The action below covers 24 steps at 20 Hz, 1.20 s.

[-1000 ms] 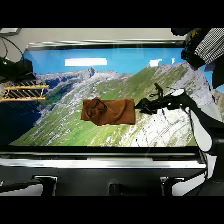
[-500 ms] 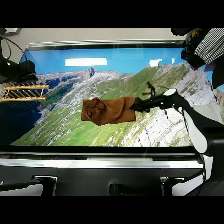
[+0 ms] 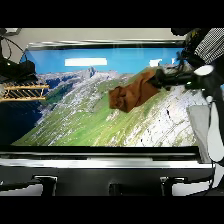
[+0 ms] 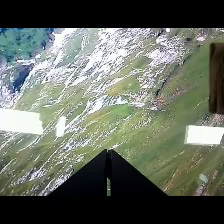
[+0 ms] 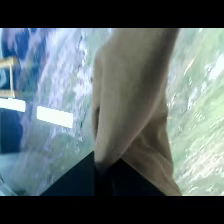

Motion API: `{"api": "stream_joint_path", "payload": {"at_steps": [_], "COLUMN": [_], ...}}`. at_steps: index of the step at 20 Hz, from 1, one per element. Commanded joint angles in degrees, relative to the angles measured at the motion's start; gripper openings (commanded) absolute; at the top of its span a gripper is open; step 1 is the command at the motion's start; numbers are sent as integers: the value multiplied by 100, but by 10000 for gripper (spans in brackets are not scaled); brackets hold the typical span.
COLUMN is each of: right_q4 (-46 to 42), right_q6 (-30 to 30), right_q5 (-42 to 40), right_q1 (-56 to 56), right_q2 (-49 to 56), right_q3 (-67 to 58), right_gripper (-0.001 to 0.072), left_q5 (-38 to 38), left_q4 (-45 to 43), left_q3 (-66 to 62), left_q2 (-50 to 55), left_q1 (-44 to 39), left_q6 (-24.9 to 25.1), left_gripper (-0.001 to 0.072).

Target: Fold the clothes and pants, and hang the long-sleeved shirts on hangers.

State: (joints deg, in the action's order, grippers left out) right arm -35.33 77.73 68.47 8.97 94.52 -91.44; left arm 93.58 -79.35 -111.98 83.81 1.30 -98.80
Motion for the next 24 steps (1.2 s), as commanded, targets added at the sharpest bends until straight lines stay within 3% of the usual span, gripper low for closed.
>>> {"api": "stream_joint_path", "payload": {"at_steps": [1,7,14,17,21,24], "right_q4": [-109,-680,-1266,-1661,-2240,-3414], "right_q6": [549,1287,1652,2179,2435,2767], "right_q5": [83,-487,-1414,-896,339,1163], "right_q1": [494,1325,2286,2817,3386,3484], "right_q2": [-48,-46,-46,-48,-236,-557], "right_q3": [-717,-1458,-1633,-1633,-1631,-1593], "right_gripper": [27,26,26,26,25,25], "left_q5": [7,4,4,4,4,7], "left_q4": [0,0,0,0,0,0], "left_q3": [2,2,2,2,2,2], "left_q2": [0,2,4,4,2,2], "left_q1": [4,4,4,4,4,4], "left_q6": [4,2,2,-20,-20,-83], "left_gripper": [13,13,13,14,13,13]}}
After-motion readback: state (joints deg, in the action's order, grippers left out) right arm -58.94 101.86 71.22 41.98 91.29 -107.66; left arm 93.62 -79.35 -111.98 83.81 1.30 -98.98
